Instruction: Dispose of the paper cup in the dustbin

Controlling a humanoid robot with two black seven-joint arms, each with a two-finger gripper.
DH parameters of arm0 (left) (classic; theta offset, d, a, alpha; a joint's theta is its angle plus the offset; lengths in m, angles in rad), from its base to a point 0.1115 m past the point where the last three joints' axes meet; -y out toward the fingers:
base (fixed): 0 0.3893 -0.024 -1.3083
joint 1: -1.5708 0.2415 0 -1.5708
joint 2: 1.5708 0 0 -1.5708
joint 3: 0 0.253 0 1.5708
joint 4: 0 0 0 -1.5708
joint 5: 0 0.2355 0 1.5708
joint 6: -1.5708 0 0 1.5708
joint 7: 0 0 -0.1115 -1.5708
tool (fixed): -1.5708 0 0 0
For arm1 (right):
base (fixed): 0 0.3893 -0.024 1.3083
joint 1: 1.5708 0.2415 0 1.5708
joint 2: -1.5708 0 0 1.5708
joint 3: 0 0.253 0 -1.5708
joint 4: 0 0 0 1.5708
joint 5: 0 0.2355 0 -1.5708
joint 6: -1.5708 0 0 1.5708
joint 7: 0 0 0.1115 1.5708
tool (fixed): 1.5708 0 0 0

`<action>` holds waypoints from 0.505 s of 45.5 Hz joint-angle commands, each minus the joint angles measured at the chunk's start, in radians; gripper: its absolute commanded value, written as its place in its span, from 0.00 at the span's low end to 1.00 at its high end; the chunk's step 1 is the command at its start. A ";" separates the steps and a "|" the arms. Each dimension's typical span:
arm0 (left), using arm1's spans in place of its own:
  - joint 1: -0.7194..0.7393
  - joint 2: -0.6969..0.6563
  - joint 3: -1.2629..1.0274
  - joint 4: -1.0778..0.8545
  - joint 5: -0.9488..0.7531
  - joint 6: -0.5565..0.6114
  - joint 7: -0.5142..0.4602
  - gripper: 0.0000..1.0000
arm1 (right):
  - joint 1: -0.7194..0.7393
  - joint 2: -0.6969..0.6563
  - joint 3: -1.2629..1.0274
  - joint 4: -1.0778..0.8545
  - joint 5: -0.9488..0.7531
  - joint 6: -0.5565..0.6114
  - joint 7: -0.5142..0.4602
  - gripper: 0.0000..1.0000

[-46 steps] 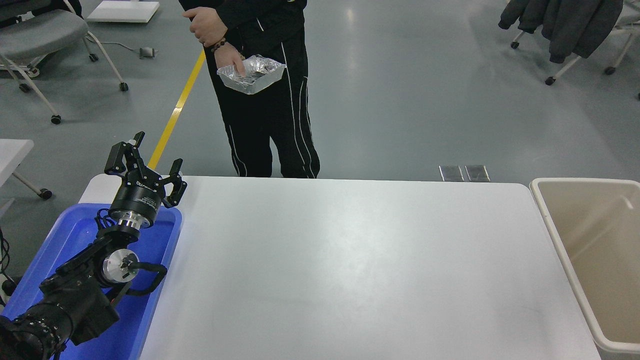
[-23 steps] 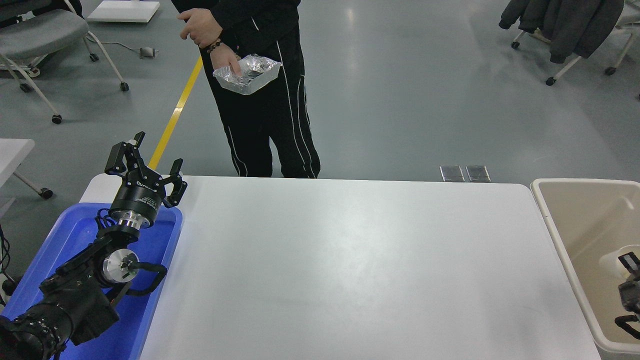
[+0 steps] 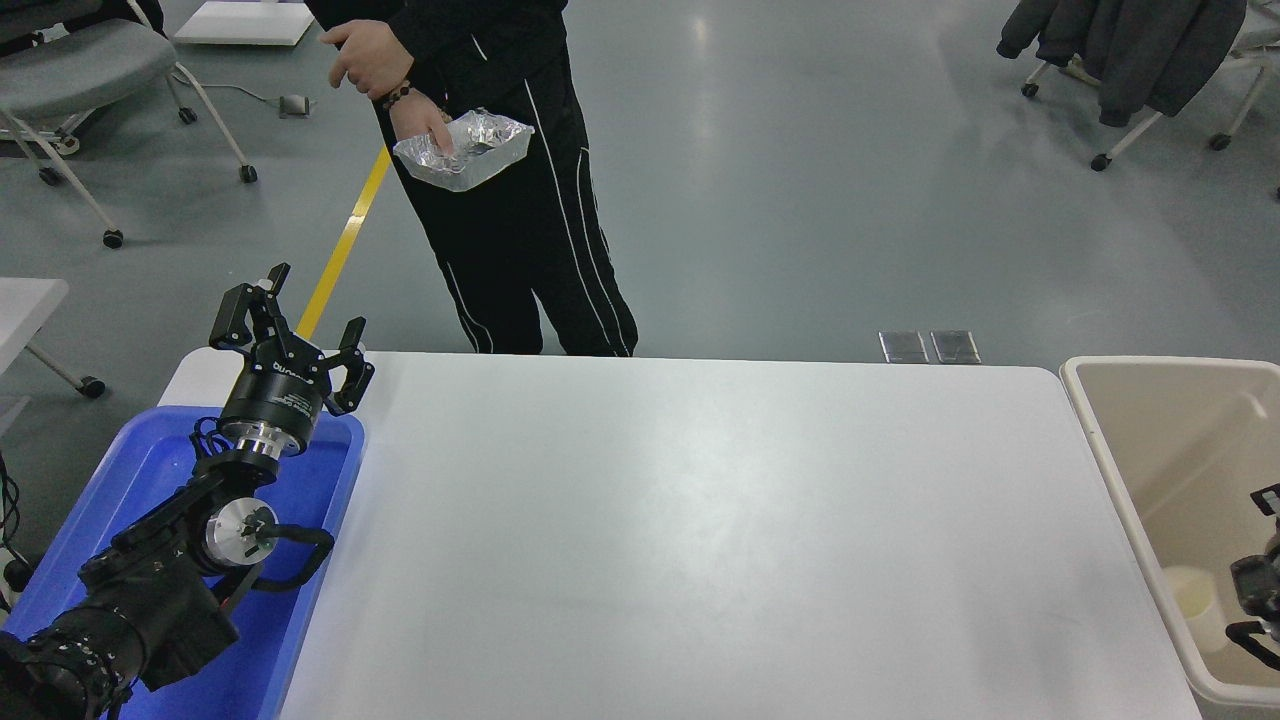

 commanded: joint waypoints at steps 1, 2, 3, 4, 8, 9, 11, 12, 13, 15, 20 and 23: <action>0.000 0.000 0.000 -0.001 0.000 0.000 0.000 1.00 | 0.126 -0.072 0.059 0.142 0.000 -0.007 0.000 0.99; 0.000 0.000 0.000 0.001 0.000 0.000 0.000 1.00 | 0.143 -0.084 0.064 0.165 0.000 -0.007 0.000 0.99; 0.000 0.000 0.000 -0.001 0.000 0.000 0.000 1.00 | 0.160 -0.096 0.067 0.188 0.000 -0.009 0.000 0.99; 0.000 0.000 0.000 -0.001 0.000 0.000 0.000 1.00 | 0.203 -0.127 0.073 0.240 0.000 -0.010 0.002 0.99; 0.000 0.000 0.000 -0.001 0.000 0.000 0.000 1.00 | 0.284 -0.173 0.075 0.294 0.000 -0.012 0.002 0.99; 0.000 0.000 0.000 -0.001 0.000 0.000 0.000 1.00 | 0.303 -0.178 0.075 0.300 0.000 -0.012 0.002 0.99; 0.000 0.000 0.000 -0.001 0.000 0.000 0.000 1.00 | 0.342 -0.181 0.075 0.306 0.000 -0.012 0.003 0.99; 0.000 0.000 0.000 -0.001 0.000 0.000 0.000 1.00 | 0.362 -0.182 0.076 0.306 0.000 -0.012 0.003 0.99; 0.000 0.000 0.000 -0.001 0.000 0.000 0.000 1.00 | 0.384 -0.181 0.075 0.306 0.000 -0.012 0.003 0.99; 0.000 0.000 0.000 0.001 0.000 0.000 0.000 1.00 | 0.425 -0.185 0.078 0.314 0.000 -0.007 0.002 0.99; 0.000 0.000 0.000 0.001 0.000 0.000 0.000 1.00 | 0.481 -0.201 0.189 0.368 0.000 -0.007 0.002 0.99; 0.000 0.000 0.000 0.001 0.000 0.000 0.000 1.00 | 0.488 -0.198 0.307 0.401 0.000 -0.007 0.003 0.99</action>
